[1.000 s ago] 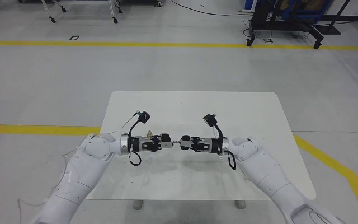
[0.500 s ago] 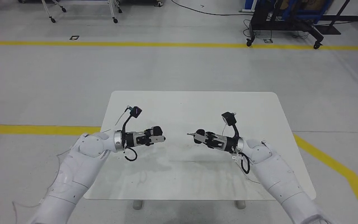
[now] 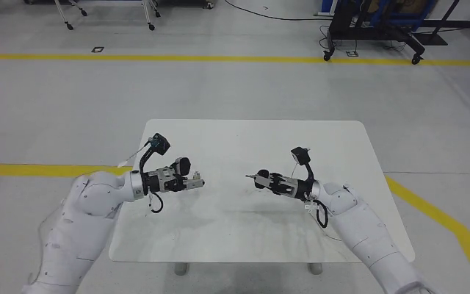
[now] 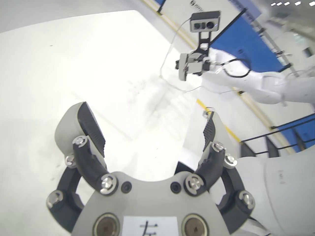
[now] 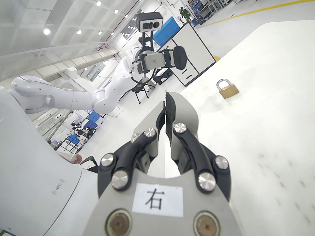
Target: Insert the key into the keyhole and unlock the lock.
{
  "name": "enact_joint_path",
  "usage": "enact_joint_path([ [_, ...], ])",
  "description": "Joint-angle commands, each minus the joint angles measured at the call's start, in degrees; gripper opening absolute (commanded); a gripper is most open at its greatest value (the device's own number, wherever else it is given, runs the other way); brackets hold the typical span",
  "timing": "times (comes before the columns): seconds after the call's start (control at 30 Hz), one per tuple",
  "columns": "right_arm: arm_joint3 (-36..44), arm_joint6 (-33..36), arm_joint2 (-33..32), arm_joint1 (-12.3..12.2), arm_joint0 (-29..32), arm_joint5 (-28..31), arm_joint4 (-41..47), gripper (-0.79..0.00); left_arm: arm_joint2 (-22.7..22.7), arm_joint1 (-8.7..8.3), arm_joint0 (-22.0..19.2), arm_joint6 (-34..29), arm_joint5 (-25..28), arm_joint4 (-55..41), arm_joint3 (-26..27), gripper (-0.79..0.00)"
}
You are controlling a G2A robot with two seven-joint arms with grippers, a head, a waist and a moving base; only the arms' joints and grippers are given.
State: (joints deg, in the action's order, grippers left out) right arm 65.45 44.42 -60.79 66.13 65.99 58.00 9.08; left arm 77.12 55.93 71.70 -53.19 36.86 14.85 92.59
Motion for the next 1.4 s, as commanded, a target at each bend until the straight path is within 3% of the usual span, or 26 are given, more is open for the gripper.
enact_joint_path([
  [0.0, 0.0, 0.0, 0.0, 0.0, 0.0, 0.0, 0.0, -0.785, 2.9, -0.72, 3.5, -0.5, -1.2, 8.5, 5.4, 0.000],
  [0.07, 0.0, 0.0, 0.0, 0.0, 0.0, 0.0, 0.0, -0.785, 4.3, -1.09, 5.1, 0.0, -3.4, 15.5, 7.4, 0.000],
  [0.17, 0.0, 0.0, 0.0, 0.0, 0.0, 0.0, 0.0, -0.785, 2.3, -1.02, 5.2, 1.6, -4.8, 22.9, 7.1, 0.000],
  [0.33, 0.0, 0.0, 0.0, 0.0, 0.0, 0.0, 0.0, -0.785, -5.5, 0.11, 0.0, 3.0, -9.2, 31.7, 1.3, 0.000],
  [0.47, 0.0, 0.0, 0.0, 0.0, 0.0, 0.0, 0.0, -0.785, -11.2, 1.37, -4.6, 4.4, -10.4, 33.3, -3.8, -0.228],
  [0.57, 0.0, 0.0, 0.0, 0.0, 0.0, 0.0, 0.0, -0.785, -14.7, 2.26, -7.5, 4.9, -10.7, 33.9, -6.9, -0.292],
  [0.63, 0.0, 0.0, 0.0, 0.0, 0.0, 0.0, 0.0, -0.785, -16.5, 2.76, -9.1, 5.5, -11.0, 34.6, -8.8, -0.376],
  [1.07, 0.0, 0.0, 0.0, 0.0, 0.0, 0.0, 0.0, -0.785, -22.1, 4.95, -14.8, 7.4, -13.0, 34.9, -17.1, -0.539],
  [1.1, 0.0, 0.0, 0.0, 0.0, 0.0, 0.0, 0.0, -0.785, -22.3, 5.04, -15.0, 7.3, -13.6, 35.4, -17.2, -0.585],
  [1.17, 0.0, 0.0, 0.0, 0.0, 0.0, 0.0, 0.0, -0.785, -22.8, 5.23, -15.3, 7.5, -14.3, 36.2, -17.5, -0.785],
  [1.37, 0.0, 0.0, 0.0, 0.0, 0.0, 0.0, 0.0, -0.785, -23.6, 5.62, -16.1, 7.7, -15.1, 37.4, -18.3, -0.785],
])
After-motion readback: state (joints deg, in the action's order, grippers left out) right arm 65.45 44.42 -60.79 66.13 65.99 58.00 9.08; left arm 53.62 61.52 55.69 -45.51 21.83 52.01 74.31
